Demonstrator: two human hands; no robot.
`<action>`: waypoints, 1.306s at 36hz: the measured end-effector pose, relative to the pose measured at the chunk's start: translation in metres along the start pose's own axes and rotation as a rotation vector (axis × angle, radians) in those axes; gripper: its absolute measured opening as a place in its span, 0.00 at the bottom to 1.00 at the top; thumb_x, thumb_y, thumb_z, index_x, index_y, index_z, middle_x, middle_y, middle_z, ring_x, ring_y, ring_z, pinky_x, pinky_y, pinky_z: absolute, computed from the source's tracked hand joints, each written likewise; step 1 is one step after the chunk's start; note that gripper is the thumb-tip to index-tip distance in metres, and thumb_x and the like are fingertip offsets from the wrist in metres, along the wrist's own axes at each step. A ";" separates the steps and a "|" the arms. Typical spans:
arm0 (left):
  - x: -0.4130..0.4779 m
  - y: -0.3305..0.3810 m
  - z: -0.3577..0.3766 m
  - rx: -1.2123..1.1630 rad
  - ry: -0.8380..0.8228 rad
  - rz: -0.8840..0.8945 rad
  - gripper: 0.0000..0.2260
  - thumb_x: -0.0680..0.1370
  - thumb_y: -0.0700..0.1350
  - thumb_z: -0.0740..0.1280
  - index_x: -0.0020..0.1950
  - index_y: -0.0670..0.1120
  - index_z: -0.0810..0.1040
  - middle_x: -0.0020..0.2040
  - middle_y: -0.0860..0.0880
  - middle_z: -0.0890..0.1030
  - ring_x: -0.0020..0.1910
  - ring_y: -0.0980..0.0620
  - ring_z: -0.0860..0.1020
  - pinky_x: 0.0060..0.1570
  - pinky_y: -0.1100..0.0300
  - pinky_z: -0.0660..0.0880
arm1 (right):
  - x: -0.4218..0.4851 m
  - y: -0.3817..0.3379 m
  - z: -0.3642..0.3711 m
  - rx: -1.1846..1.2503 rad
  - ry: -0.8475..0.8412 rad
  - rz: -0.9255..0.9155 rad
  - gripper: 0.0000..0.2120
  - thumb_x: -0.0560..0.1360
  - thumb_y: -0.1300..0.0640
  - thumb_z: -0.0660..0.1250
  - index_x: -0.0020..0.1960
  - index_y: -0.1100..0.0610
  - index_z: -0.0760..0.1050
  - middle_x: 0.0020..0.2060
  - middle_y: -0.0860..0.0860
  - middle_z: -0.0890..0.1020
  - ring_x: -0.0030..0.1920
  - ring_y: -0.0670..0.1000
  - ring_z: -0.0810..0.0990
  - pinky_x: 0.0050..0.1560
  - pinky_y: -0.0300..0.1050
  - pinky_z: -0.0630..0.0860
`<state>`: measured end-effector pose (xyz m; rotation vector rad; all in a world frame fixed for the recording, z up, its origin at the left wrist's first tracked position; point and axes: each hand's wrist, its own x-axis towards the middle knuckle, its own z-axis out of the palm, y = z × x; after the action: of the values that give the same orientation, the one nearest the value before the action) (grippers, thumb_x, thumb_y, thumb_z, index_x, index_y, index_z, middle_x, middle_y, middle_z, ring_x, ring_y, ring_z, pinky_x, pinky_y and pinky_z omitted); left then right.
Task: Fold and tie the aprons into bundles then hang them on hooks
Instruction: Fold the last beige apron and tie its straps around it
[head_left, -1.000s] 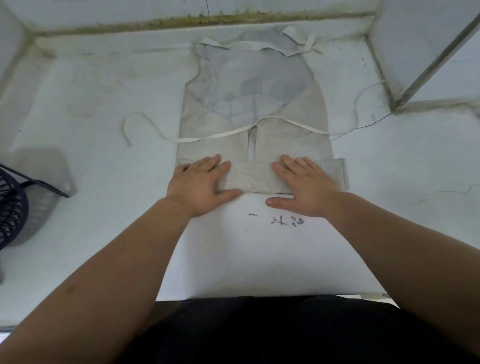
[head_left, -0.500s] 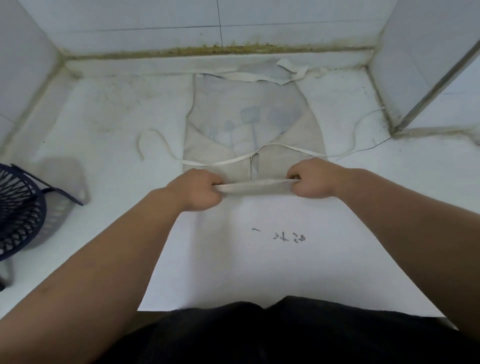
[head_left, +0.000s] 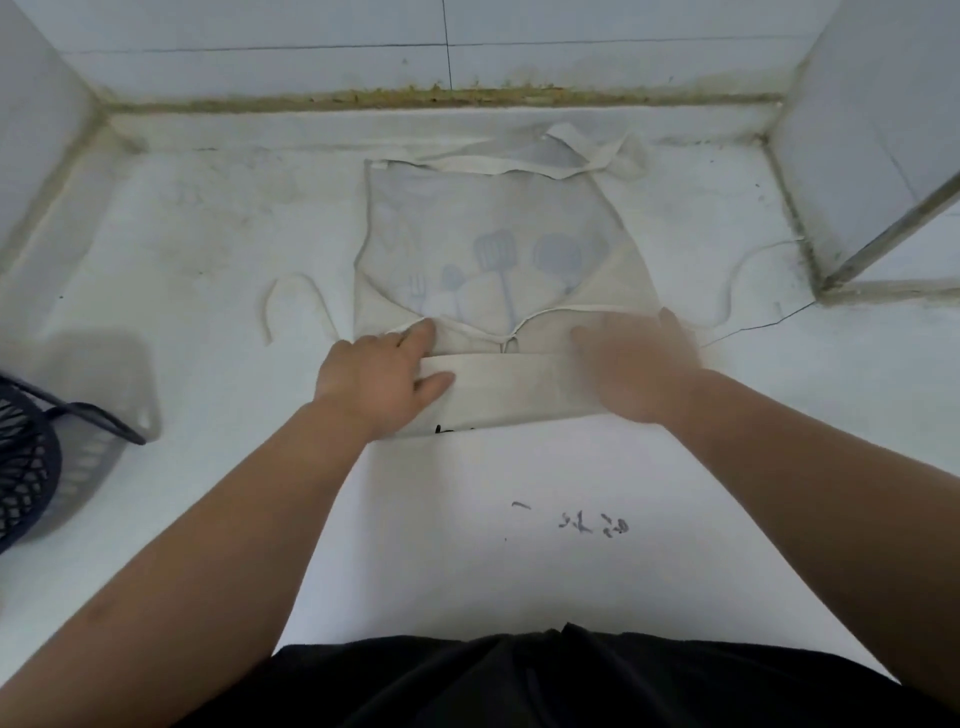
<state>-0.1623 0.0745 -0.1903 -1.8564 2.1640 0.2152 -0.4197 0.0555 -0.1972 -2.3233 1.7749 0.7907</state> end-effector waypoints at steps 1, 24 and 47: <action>0.000 0.001 0.003 0.037 0.029 -0.004 0.27 0.80 0.63 0.51 0.75 0.51 0.57 0.64 0.47 0.75 0.61 0.44 0.73 0.54 0.52 0.67 | -0.001 -0.003 0.004 0.007 0.022 0.000 0.26 0.80 0.50 0.49 0.77 0.45 0.46 0.76 0.55 0.53 0.74 0.60 0.55 0.73 0.61 0.41; -0.036 0.026 0.044 -0.278 0.071 0.069 0.47 0.63 0.75 0.46 0.77 0.53 0.58 0.76 0.49 0.58 0.74 0.48 0.56 0.72 0.54 0.51 | -0.016 -0.012 0.022 0.194 0.124 -0.275 0.47 0.65 0.24 0.37 0.75 0.51 0.54 0.73 0.49 0.60 0.71 0.52 0.63 0.70 0.45 0.52; 0.008 -0.031 -0.014 -0.495 -0.117 -0.054 0.22 0.76 0.65 0.60 0.53 0.47 0.79 0.55 0.49 0.77 0.57 0.48 0.74 0.56 0.54 0.69 | 0.017 0.024 -0.044 0.355 -0.010 -0.204 0.09 0.77 0.48 0.57 0.53 0.47 0.73 0.48 0.48 0.74 0.54 0.54 0.74 0.49 0.48 0.71</action>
<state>-0.1344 0.0581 -0.1777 -2.0800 2.1082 0.8935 -0.4242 0.0160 -0.1618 -2.2072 1.4968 0.4146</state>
